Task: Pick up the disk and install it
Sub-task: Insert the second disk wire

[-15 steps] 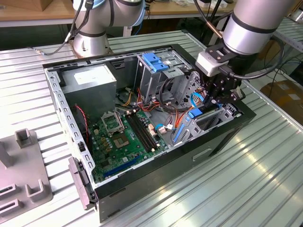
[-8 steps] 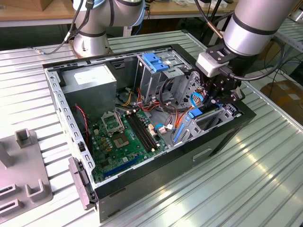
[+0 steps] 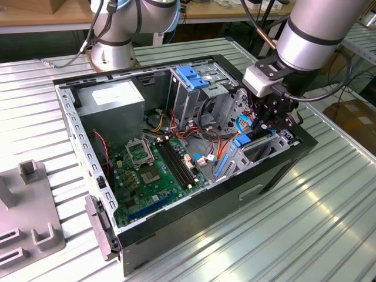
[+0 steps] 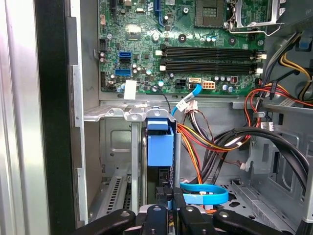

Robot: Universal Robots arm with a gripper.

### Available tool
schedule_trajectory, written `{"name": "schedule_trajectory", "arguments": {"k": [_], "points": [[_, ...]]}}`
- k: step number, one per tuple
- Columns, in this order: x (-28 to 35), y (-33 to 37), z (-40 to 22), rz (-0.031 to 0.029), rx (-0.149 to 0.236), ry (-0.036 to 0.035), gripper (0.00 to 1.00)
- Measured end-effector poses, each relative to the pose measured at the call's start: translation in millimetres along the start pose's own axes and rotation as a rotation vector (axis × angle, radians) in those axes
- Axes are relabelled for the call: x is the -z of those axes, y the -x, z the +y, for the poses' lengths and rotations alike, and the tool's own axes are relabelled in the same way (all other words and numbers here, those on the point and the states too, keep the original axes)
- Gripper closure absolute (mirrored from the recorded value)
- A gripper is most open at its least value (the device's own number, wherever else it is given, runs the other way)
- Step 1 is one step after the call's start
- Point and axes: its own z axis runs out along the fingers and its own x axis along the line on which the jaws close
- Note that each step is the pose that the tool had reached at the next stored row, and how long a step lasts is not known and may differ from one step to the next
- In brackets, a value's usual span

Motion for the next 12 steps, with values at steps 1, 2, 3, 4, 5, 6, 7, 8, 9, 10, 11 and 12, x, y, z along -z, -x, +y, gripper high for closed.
{"name": "schedule_trajectory", "arguments": {"k": [1, 2, 3, 4, 5, 6, 7, 8, 9, 10, 11, 12], "points": [[-0.3, 0.0, 0.0, -0.0003, 0.0, 0.0, 0.84], [-0.7, -0.1, 0.1, -0.0007, 0.0, 0.0, 0.84], [-1.1, -0.1, 0.1, -0.0009, 0.0, 0.0, 0.84], [-1.4, -0.1, 0.2, -0.0011, 0.0, 0.0, 0.84], [-1.8, -0.1, 0.2, -0.0011, 0.0, 0.0, 0.84], [-2.4, -0.2, 0.3, -0.0011, 0.0, 0.0, 0.84], [-3.1, -0.3, 0.4, -0.0012, 0.0, 0.0, 0.84], [-4.0, -0.4, 0.6, -0.0011, 0.0, 0.0001, 0.84], [-5.3, -0.6, 0.8, -0.0023, 0.0, 0.0, 0.84], [-5.4, -0.6, 0.7, -0.0023, 0.0, 0.0, 0.84], [-5.5, -0.5, 0.7, -0.0024, 0.0, 0.0, 0.84], [-5.5, -0.6, 0.7, -0.0024, 0.0, 0.0, 0.84]]}}
